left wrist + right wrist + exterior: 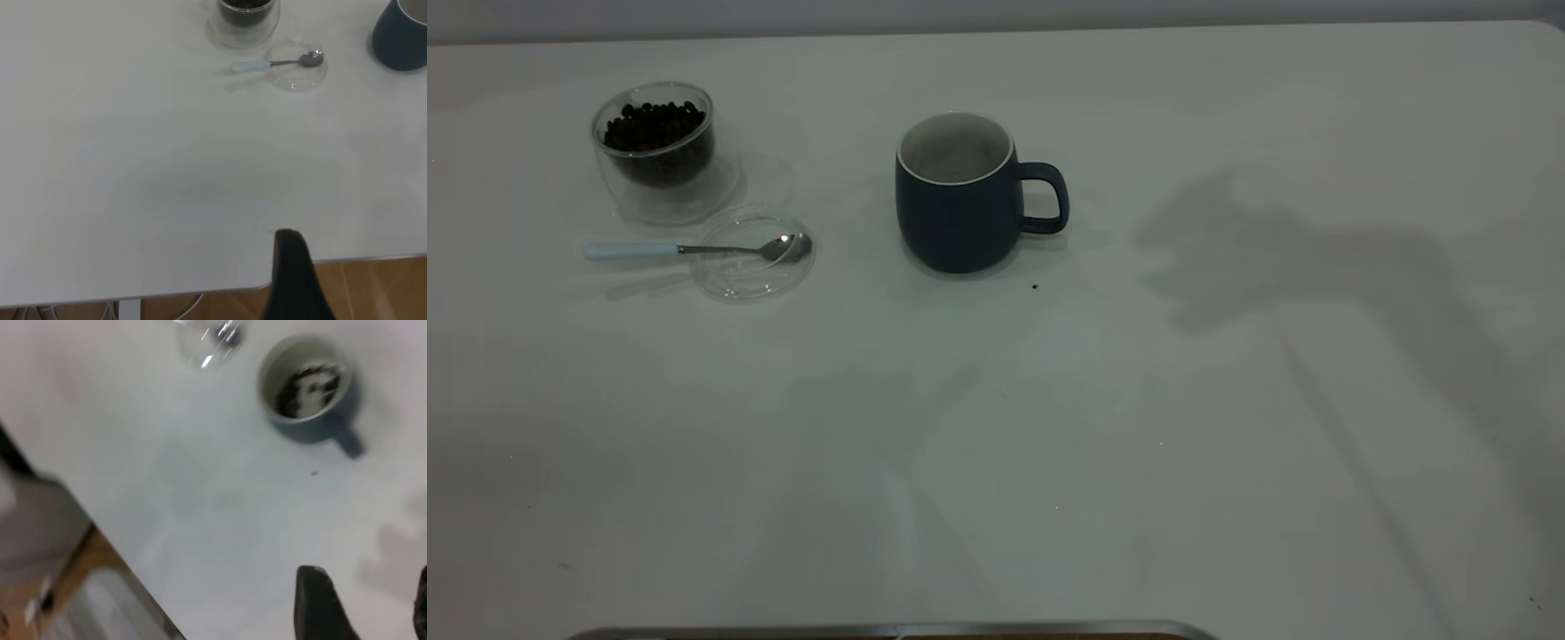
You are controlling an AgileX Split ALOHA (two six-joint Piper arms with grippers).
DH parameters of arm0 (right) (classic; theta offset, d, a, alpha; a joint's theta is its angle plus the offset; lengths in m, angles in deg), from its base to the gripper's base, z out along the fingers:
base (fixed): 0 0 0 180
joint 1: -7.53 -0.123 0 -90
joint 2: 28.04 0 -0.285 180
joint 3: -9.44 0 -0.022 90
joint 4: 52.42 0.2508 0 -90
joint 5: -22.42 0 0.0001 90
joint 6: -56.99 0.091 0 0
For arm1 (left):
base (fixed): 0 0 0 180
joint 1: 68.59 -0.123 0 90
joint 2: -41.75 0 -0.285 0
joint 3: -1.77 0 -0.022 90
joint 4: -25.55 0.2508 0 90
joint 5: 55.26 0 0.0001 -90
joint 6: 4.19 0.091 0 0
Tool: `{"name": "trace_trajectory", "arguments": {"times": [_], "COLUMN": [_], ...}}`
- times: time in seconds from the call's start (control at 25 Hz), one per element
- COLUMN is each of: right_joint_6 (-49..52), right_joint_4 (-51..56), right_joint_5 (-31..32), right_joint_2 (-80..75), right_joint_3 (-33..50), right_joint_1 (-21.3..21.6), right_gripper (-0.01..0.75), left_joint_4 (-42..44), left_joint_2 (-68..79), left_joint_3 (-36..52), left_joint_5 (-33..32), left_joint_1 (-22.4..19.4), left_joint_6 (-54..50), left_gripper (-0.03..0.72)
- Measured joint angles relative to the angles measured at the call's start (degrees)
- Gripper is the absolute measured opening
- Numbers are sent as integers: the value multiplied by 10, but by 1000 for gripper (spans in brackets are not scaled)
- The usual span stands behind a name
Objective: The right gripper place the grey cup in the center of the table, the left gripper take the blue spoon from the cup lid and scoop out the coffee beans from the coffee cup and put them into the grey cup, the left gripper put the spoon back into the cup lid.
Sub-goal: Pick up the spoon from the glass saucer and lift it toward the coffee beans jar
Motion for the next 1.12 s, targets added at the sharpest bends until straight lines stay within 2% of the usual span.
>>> {"name": "trace_trajectory", "arguments": {"times": [0.2, 0.32, 0.44, 0.8, 1.12], "right_joint_6": [101, 134, 157, 179, 190], "right_joint_4": [-88, -132, -156, -180, -214], "right_joint_5": [39, 48, 51, 36, 4], "right_joint_2": [166, 280, 399, 671, 812], "right_joint_3": [13, 60, 141, 462, 638], "right_joint_1": [22, 23, 23, 23, 23], "right_gripper": [379, 377, 377, 377, 376], "left_joint_4": [0, 0, 0, 0, 0], "left_joint_2": [0, 0, 0, 0, 0], "left_joint_3": [0, 0, 0, 0, 0], "left_joint_5": [0, 0, 0, 0, 0], "left_joint_1": [0, 0, 0, 0, 0], "left_joint_6": [1, 1, 1, 1, 1], "left_gripper": [553, 553, 553, 553, 553]}}
